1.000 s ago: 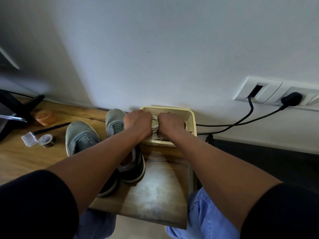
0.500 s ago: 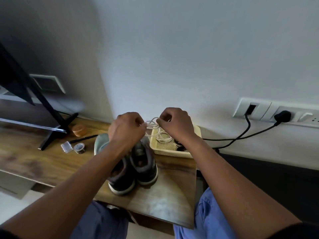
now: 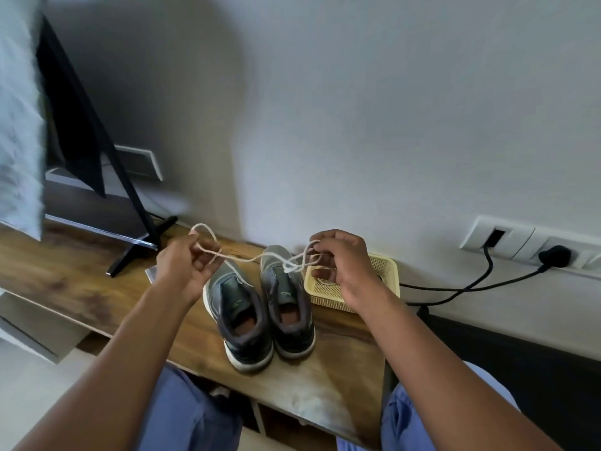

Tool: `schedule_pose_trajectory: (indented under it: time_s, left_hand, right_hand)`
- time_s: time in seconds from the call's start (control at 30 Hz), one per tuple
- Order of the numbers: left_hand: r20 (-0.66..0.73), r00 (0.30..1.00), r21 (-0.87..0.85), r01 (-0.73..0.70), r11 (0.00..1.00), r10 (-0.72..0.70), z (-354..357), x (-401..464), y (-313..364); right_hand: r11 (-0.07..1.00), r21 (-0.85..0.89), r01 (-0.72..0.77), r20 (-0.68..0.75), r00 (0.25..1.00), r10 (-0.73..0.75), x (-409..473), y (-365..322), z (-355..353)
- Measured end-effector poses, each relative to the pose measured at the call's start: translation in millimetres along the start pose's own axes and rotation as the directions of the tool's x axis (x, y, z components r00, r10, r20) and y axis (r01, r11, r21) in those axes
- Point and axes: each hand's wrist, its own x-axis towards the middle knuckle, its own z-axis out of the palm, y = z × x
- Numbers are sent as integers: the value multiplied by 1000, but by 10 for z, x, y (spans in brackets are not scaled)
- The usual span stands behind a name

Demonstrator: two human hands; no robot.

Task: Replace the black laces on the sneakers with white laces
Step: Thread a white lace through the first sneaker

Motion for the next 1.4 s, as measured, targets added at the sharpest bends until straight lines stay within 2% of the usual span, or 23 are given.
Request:
schedule_pose_trajectory:
  time_s: [0.07, 0.17, 0.3, 0.37, 0.47, 0.53, 0.67, 0.8, 0.87, 0.97, 1.07, 1.17, 1.2, 1.27, 1.33, 1.4]
  left_hand:
    - [-71, 997, -5, -5, 1000, 5, -71, 156, 15]
    - [-163, 981, 281, -53, 958, 103, -195, 398, 24]
    - [-124, 976, 552, -82, 830, 179, -325, 641, -14]
    - [-83, 970, 683, -113, 722, 230, -374, 690, -57]
    - [-20, 964, 872, -113, 477, 264, -469, 726, -106]
    - [-2, 975, 932, -79, 354, 222, -538, 750, -93]
    - [7, 990, 981, -34, 191, 140, -701, 864, -50]
    - [-25, 996, 997, 19, 73, 84, -889, 999, -41]
    - [-46, 998, 997, 44, 56, 35, -901, 1027, -48]
    - [-71, 996, 997, 70, -29, -44, -846, 999, -88]
    - [-109, 990, 989, 99, -109, -92, -739, 877, -89]
    - [37, 999, 953, -35, -300, 0, -533, 697, -91]
    - [119, 991, 949, -97, -299, 55, -439, 628, -110]
    - [271, 954, 949, -242, -203, 126, -269, 543, -191]
    - [346, 929, 935, -330, -133, 132, -93, 470, -296]
    - [337, 936, 930, -314, -193, 105, 46, 433, -382]
  right_hand:
    - [999, -7, -43, -46, 998, 42, 47, 40, -31]
    - [995, -30, -92, -135, 987, 87, 132, 88, -111]
    - [995, -57, -77, -242, 968, 61, 266, 77, -239]
    - [997, -48, -56, -295, 955, 40, 324, 61, -318]
    - [999, 12, -31, -329, 944, 33, 406, 17, -421]
    - [997, 70, -18, -336, 941, 40, 462, -30, -474]
    - [991, 133, 15, -373, 927, 36, 598, -140, -594]
    - [986, 163, 39, -418, 908, 33, 695, -186, -678]
    - [985, 168, 49, -420, 907, 27, 720, -183, -689]
    - [994, 103, 34, -390, 921, 9, 719, -166, -668]
    - [996, -87, 13, -299, 954, -38, 684, -136, -604]
    - [971, -237, 4, -118, 992, -33, 632, -88, -511]
    - [962, -274, -11, -56, 998, -5, 615, -65, -474]
    - [943, -328, -48, 62, 995, 73, 586, -21, -383]
    - [922, -380, -77, 154, 977, 145, 570, 20, -280]
    - [856, -511, -74, 193, 961, 198, 577, 75, -183]
